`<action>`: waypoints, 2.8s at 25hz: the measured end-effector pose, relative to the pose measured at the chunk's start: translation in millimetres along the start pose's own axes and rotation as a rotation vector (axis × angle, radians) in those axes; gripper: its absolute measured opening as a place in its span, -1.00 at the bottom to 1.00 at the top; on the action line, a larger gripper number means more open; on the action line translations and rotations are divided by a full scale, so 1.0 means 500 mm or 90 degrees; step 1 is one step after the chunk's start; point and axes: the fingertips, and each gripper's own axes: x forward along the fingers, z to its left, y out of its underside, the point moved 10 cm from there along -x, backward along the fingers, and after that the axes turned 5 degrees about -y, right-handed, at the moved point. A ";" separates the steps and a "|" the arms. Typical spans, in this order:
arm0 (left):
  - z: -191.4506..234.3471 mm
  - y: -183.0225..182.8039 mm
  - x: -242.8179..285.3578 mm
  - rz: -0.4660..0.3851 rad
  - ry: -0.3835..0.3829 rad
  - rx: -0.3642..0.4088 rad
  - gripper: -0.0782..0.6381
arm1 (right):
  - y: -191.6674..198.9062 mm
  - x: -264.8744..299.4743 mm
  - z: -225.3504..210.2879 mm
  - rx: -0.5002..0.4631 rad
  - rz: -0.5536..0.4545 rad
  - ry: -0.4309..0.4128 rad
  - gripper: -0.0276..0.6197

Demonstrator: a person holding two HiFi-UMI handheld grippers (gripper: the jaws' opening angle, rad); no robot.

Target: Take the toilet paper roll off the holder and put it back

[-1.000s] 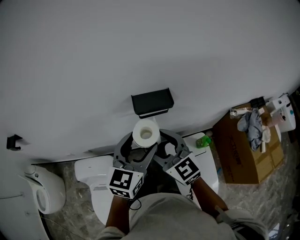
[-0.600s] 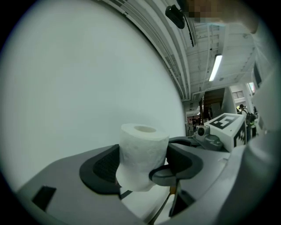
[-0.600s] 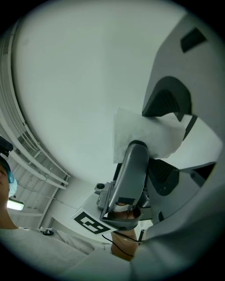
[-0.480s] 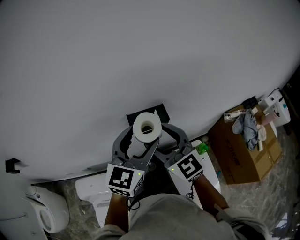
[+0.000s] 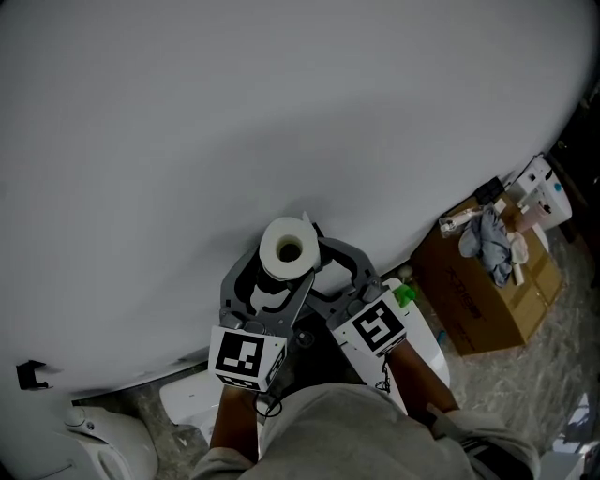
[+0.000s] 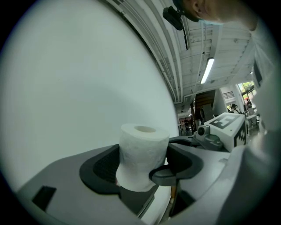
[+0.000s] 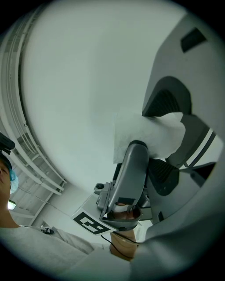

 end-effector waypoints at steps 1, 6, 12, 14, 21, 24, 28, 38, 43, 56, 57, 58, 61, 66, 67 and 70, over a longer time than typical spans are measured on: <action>0.005 0.001 0.006 0.000 0.003 -0.002 0.18 | 0.001 0.004 -0.005 -0.002 0.002 0.003 -0.02; 0.030 0.017 0.034 0.007 0.022 -0.007 0.18 | 0.019 0.026 -0.022 0.008 0.012 0.015 -0.02; 0.051 0.050 0.063 0.027 0.036 -0.024 0.18 | 0.054 0.049 -0.035 0.027 0.037 0.021 -0.02; 0.055 0.061 0.075 0.039 0.040 -0.028 0.18 | 0.067 0.054 -0.041 0.035 0.044 0.022 -0.02; 0.064 0.071 0.090 0.038 0.048 -0.036 0.18 | 0.088 0.062 -0.053 0.099 0.017 0.015 -0.02; 0.061 0.076 0.093 0.049 0.047 -0.033 0.18 | 0.094 0.060 -0.053 0.095 0.029 0.015 -0.02; 0.056 0.094 0.096 0.062 0.044 -0.042 0.18 | 0.110 0.058 -0.052 0.096 0.042 0.012 -0.02; 0.056 0.113 0.098 0.087 0.041 -0.054 0.18 | 0.136 0.062 -0.047 0.113 0.055 0.010 -0.02; 0.050 0.116 0.103 0.096 0.038 -0.041 0.17 | 0.147 0.059 -0.049 0.129 0.057 0.018 -0.02; 0.027 0.116 0.090 0.107 0.007 -0.025 0.17 | 0.155 0.041 -0.036 0.160 0.074 0.034 -0.02; 0.024 0.116 0.086 0.107 0.006 -0.024 0.17 | 0.155 0.037 -0.033 0.158 0.078 0.035 -0.02; 0.021 0.116 0.083 0.106 0.006 -0.022 0.17 | 0.154 0.035 -0.029 0.152 0.077 0.036 -0.02; 0.013 0.116 0.071 0.102 0.002 -0.024 0.17 | 0.149 0.026 -0.019 0.137 0.063 0.038 -0.02; -0.001 0.119 0.056 0.104 -0.017 -0.021 0.17 | 0.153 0.007 -0.009 0.146 0.065 0.040 -0.02; -0.003 0.120 0.053 0.106 -0.021 -0.019 0.17 | 0.154 0.004 -0.007 0.147 0.064 0.041 -0.02; -0.004 0.123 0.041 0.109 -0.038 -0.021 0.17 | 0.156 -0.006 -0.002 0.154 0.060 0.050 -0.02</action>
